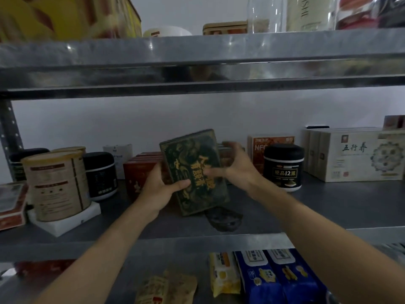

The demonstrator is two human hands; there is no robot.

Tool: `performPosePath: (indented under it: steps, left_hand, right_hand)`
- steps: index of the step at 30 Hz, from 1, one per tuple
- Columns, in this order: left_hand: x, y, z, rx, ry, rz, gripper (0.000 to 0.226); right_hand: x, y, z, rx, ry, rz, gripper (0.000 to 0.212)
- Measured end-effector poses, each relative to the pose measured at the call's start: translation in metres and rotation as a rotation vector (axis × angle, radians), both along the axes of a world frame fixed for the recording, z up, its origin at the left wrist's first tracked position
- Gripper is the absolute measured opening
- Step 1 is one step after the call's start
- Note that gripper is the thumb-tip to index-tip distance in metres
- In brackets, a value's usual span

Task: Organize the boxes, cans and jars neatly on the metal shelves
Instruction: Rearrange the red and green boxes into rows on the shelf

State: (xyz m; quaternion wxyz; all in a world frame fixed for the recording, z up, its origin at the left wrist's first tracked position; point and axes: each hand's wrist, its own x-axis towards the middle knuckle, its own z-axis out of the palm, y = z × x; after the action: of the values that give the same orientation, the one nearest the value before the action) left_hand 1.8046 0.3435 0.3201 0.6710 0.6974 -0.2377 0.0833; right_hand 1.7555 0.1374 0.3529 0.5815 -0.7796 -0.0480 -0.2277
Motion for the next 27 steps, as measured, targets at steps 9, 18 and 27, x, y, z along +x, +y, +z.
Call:
performPosePath:
  steps: [9,18,27]
  left_hand:
    - [0.001,-0.005,-0.014,-0.256,0.155,-0.035,0.068]
    - [0.025,-0.009,-0.033,0.112,0.064,0.063,0.051]
    - [0.044,-0.043,-0.03,0.276,-0.037,0.077,0.064]
  right_hand:
    - [-0.002,-0.029,-0.028,0.092,-0.043,-0.006,0.061]
    - [0.005,-0.048,-0.031,0.127,-0.096,-0.085,0.074]
    - [0.018,-0.059,-0.042,0.179,-0.126,-0.104,0.068]
